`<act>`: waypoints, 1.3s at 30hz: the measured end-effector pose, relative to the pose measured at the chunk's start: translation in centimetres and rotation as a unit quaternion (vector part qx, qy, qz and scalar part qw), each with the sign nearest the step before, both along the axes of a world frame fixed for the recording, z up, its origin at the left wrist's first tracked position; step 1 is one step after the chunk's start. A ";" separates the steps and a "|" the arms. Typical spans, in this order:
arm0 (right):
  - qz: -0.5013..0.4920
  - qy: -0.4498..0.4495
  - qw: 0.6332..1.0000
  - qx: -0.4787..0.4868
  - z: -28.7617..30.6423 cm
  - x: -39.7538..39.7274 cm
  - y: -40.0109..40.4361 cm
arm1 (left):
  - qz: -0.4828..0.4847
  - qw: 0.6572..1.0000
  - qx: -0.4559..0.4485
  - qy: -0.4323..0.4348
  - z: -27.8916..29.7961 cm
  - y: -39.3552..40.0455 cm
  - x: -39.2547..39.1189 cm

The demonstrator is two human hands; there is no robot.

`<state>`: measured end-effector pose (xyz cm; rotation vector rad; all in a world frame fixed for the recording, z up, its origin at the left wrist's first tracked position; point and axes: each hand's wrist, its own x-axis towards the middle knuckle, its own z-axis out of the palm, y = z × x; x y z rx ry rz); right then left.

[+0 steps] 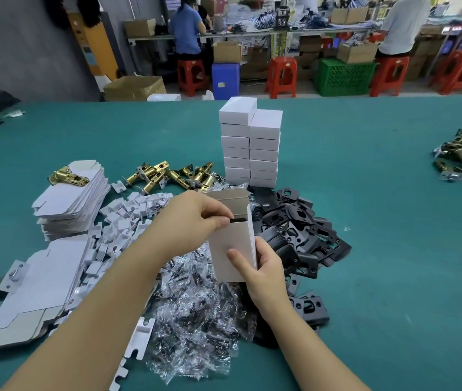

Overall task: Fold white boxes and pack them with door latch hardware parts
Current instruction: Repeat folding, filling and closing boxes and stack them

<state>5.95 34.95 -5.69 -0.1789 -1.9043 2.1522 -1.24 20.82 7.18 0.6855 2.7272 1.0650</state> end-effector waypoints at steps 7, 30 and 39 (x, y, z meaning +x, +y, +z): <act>0.007 0.007 1.000 0.004 -0.1 0.1 -0.1 | -0.120 0.982 -0.122 -0.076 1.2 0.1 -0.2; 0.043 0.053 0.997 0.024 0.6 0.1 0.1 | -0.050 0.979 0.168 -0.099 -4.5 -2.8 0.2; -0.041 0.115 0.984 0.127 -0.5 -0.4 1.2 | -0.010 0.975 0.171 -0.138 -6.6 -3.0 0.3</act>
